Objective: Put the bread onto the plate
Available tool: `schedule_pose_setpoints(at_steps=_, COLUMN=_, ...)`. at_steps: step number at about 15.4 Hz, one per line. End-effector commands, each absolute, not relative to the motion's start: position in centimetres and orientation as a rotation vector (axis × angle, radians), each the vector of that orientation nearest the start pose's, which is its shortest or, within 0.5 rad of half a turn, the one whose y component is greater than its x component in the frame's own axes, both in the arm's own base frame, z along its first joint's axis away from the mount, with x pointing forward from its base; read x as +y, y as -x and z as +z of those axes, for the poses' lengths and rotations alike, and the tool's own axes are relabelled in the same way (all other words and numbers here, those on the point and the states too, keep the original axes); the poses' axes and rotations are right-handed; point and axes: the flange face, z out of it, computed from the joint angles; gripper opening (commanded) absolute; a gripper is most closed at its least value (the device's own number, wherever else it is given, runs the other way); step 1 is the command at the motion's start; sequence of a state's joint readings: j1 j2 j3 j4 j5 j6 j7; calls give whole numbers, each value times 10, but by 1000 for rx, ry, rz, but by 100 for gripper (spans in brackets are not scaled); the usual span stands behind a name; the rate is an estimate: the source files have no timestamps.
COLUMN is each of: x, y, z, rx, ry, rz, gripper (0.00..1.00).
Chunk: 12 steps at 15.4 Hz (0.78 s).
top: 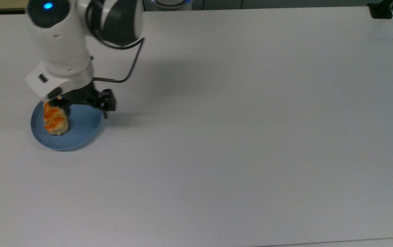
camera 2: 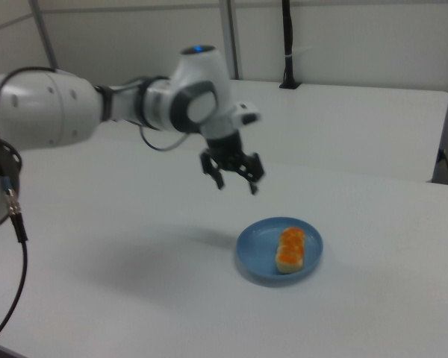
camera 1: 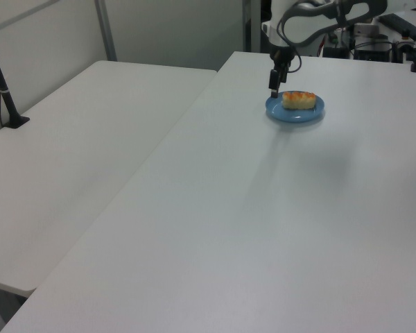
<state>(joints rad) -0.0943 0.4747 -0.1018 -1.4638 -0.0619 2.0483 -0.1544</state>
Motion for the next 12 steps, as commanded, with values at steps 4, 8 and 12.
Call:
schedule_pose_setpoints(at_steps=4, x=6, y=-624, z=546, rx=187, ry=3220, rz=-22, gripper=100)
schedule_pose_setpoints(at_steps=8, x=38, y=-588, z=579, rx=135, ry=3211, rz=23, gripper=100)
schedule_pose_setpoints(at_steps=12, x=30, y=-579, z=588, rx=154, ry=3208, rz=32, gripper=100)
